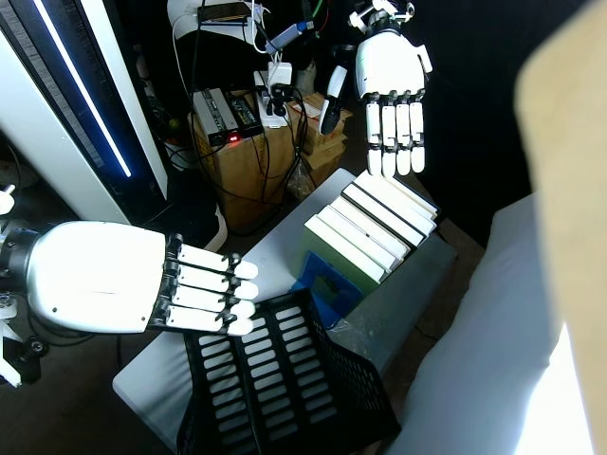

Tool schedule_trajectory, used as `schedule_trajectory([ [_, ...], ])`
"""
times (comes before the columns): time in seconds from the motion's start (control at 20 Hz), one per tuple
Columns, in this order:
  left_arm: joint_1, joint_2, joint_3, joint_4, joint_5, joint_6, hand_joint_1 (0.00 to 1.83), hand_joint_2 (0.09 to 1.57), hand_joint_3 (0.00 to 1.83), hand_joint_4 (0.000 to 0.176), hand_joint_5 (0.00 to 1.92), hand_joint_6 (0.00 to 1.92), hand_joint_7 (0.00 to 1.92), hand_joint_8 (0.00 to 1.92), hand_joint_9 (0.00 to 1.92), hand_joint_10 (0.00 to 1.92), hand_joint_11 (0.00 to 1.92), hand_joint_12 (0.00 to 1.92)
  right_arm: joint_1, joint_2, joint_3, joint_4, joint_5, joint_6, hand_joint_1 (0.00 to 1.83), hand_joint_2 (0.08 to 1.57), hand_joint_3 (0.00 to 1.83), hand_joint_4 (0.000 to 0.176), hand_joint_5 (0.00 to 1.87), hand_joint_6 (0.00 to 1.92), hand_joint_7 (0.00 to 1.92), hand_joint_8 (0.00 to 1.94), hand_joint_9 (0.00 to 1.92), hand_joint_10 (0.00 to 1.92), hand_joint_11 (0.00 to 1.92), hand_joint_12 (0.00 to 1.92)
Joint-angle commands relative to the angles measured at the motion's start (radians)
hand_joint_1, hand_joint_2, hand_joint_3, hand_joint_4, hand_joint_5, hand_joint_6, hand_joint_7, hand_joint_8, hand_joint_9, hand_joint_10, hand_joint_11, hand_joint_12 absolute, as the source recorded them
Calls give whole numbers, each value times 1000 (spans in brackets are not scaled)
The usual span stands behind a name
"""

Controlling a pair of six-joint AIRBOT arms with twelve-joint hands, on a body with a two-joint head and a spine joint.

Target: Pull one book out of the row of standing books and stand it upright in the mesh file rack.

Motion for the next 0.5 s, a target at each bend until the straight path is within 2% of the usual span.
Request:
schedule_trajectory([
  [0.0,-14,0,3,-28,-91,-1,40,1248,43,32,0,0,0,0,0,0,0,0,0,10,3,18,110,-3,261,1277,75,0,0,0,0,0,0,0,0,0],
  [0.1,-15,-2,4,-27,-89,-1,10,1227,24,53,0,0,0,0,0,0,0,0,-1,10,3,19,110,-3,289,1249,44,0,0,0,0,0,0,0,0,0],
  [0.15,-15,-4,5,-27,-87,-1,5,1217,18,54,0,0,0,0,0,0,0,0,-2,9,3,21,110,-4,309,1240,34,0,0,0,0,0,0,0,0,0],
  [0.2,-15,-4,5,-27,-87,-1,0,1203,11,64,0,0,0,0,0,0,0,0,-3,9,3,21,110,-4,340,1228,25,0,0,0,0,0,0,0,0,0],
  [0.25,-16,-5,6,-26,-85,-1,9,1194,6,64,0,0,0,0,0,0,0,0,-4,9,3,22,110,-4,341,1218,19,0,0,0,0,0,0,0,0,0],
  [0.4,-19,-16,11,-20,-66,-1,15,1174,0,38,4,2,0,0,0,0,0,0,-14,4,4,36,110,-13,278,1192,5,0,0,0,0,0,0,0,0,0],
  [0.45,-21,-19,13,-16,-55,-1,18,1176,0,34,30,13,0,0,0,0,0,0,-20,0,4,45,110,-18,258,1190,4,0,0,0,0,0,0,0,0,0],
])
